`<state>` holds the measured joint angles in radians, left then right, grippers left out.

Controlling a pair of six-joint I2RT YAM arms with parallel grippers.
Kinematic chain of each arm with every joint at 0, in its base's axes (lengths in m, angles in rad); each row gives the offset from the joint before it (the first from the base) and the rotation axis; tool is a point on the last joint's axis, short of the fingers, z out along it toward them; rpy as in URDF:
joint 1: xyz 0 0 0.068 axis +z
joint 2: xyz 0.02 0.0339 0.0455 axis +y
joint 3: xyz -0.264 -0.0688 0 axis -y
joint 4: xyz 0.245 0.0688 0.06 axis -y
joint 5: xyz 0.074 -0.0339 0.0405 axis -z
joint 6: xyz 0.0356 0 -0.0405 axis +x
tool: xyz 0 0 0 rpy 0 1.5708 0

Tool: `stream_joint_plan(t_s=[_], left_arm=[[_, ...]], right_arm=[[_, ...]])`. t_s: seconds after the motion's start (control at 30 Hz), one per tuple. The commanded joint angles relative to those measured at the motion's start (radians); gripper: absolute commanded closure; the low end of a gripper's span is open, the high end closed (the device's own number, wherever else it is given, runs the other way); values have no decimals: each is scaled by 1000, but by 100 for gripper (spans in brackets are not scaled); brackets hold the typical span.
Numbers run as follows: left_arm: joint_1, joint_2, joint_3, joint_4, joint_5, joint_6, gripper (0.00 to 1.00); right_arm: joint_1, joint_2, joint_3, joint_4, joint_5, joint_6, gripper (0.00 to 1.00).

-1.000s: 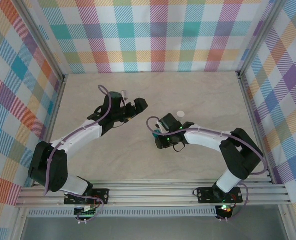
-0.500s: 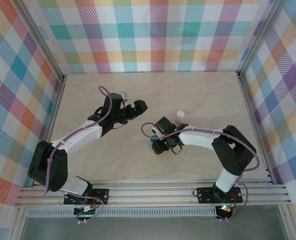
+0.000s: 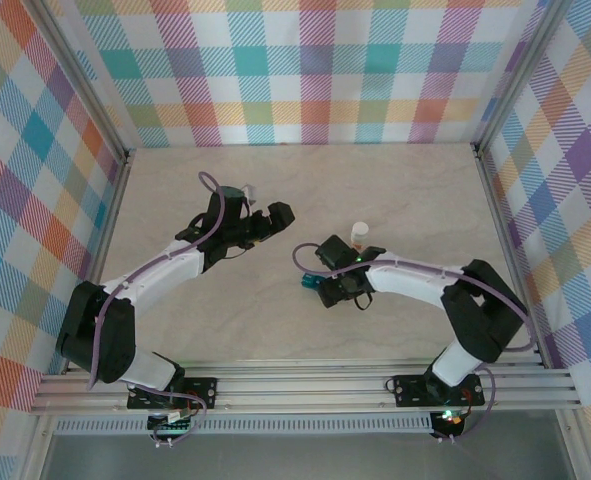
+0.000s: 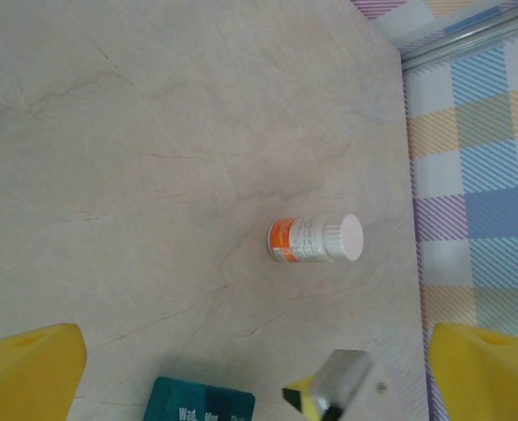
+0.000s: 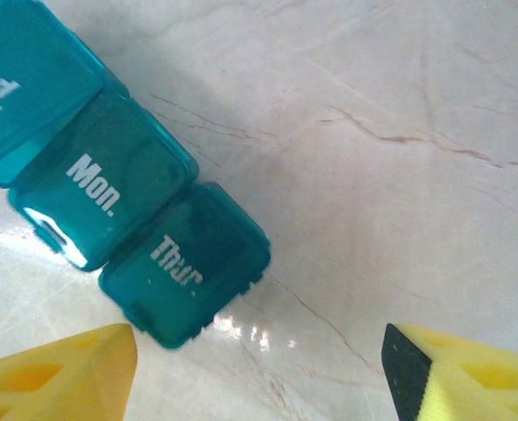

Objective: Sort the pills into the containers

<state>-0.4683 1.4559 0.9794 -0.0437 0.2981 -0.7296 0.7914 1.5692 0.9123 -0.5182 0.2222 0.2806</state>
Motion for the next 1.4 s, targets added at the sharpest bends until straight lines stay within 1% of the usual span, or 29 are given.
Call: stream_joint_plan(t_s=[0.0, 0.1, 0.2, 0.3, 0.47, 0.63, 0.77, 0.97, 1.2, 1.37], left_arm=[[3, 20, 58, -71, 21, 54, 0], [3, 32, 97, -148, 26, 96, 0], [1, 42, 127, -247, 19, 154, 0], [-4, 40, 140, -361, -2, 219, 0], [-19, 13, 118, -485, -43, 300, 0], [-43, -15, 37, -483, -39, 304, 0], [-94, -17, 10, -486, -68, 309, 0], [-147, 17, 11, -508, -139, 345, 0], [-207, 99, 54, -546, -240, 415, 0], [-242, 139, 53, -528, -257, 444, 0]], right_arm=[[-5, -123, -45, -39, -52, 51, 21], [-43, -224, -83, -24, -105, 135, 20], [-95, -262, -96, 21, -167, 233, 19], [-106, -237, -75, 52, -192, 280, 19], [-106, -136, -29, 53, -171, 302, 19], [-106, -74, -35, 90, -149, 311, 19], [-109, -41, -27, 105, -130, 317, 20], [-114, -14, -14, 107, -121, 311, 20], [-126, 20, -22, 120, -125, 312, 20], [-127, 27, -33, 125, -128, 314, 20]])
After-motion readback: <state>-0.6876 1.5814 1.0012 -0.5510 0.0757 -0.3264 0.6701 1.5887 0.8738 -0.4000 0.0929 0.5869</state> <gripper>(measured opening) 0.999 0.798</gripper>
